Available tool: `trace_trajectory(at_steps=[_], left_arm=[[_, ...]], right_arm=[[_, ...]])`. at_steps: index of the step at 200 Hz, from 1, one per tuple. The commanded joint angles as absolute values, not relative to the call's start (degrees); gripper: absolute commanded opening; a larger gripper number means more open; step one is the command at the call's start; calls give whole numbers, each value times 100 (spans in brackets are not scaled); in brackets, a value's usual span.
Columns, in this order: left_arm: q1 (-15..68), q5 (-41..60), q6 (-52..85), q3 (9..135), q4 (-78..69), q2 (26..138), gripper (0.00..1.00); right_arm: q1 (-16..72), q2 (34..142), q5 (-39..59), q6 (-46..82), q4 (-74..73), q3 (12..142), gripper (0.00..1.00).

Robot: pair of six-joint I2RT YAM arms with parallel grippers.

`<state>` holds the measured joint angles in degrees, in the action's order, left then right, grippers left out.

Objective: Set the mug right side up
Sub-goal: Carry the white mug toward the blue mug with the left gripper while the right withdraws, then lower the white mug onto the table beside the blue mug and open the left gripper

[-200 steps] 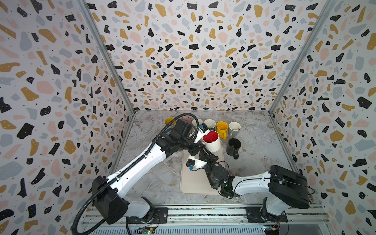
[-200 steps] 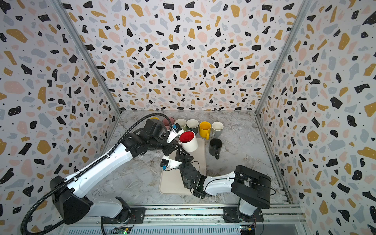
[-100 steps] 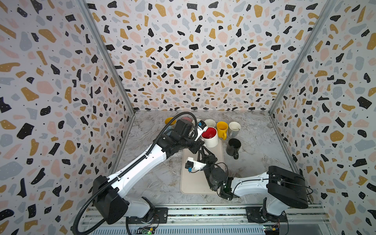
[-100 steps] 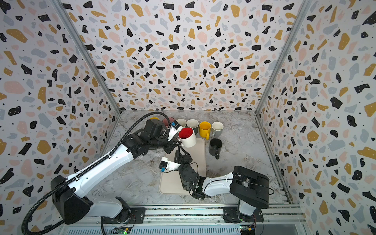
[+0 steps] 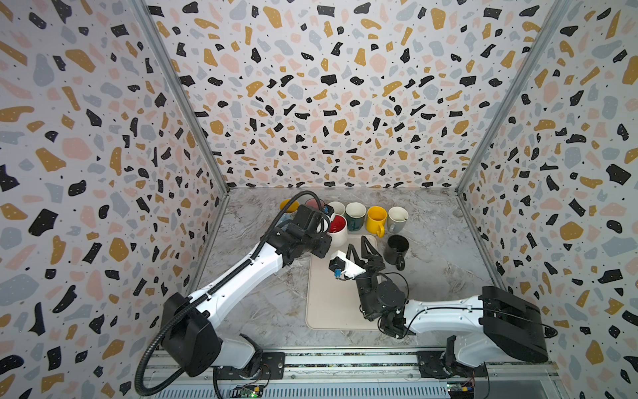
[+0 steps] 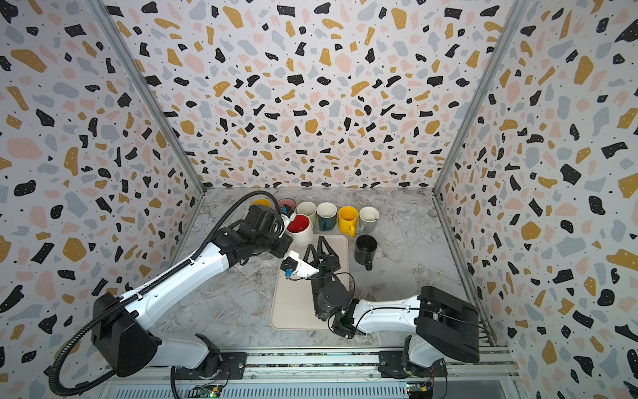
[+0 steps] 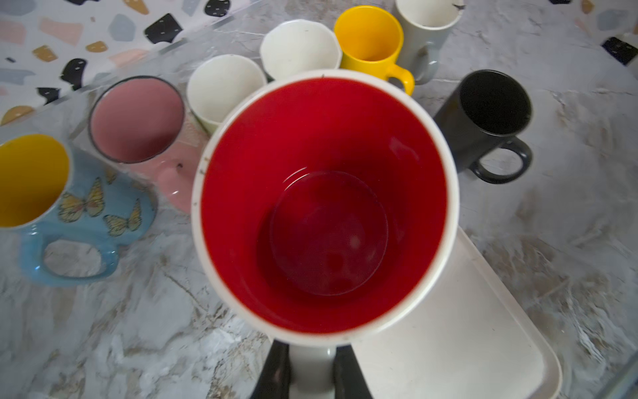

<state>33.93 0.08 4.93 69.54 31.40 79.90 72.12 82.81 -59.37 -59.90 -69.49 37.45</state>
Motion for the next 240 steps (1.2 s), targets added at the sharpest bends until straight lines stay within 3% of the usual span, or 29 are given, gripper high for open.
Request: trace_trajectory(at_steps=[1, 39, 97, 129, 240], left_arm=[[3247, -584, 882, 6893, 2513, 7909, 0], [3120, -1283, 1146, 6633, 2411, 7947, 0], [2989, -1969, 1680, 5991, 1856, 7830, 0], [2947, -2413, 1955, 5647, 1653, 7910, 0], [2780, -2432, 2149, 5024, 751, 8306, 0]], right_arm=[[7202, 7758, -6137, -5031, -6297, 3659, 59], [7085, 6877, -5845, -3352, -4474, 3662, 62], [6613, 5757, -5445, -1997, -3220, 3512, 66], [6487, 5355, -5340, -1678, -3097, 3351, 66], [6374, 5112, -5293, -1227, -2630, 3270, 68]])
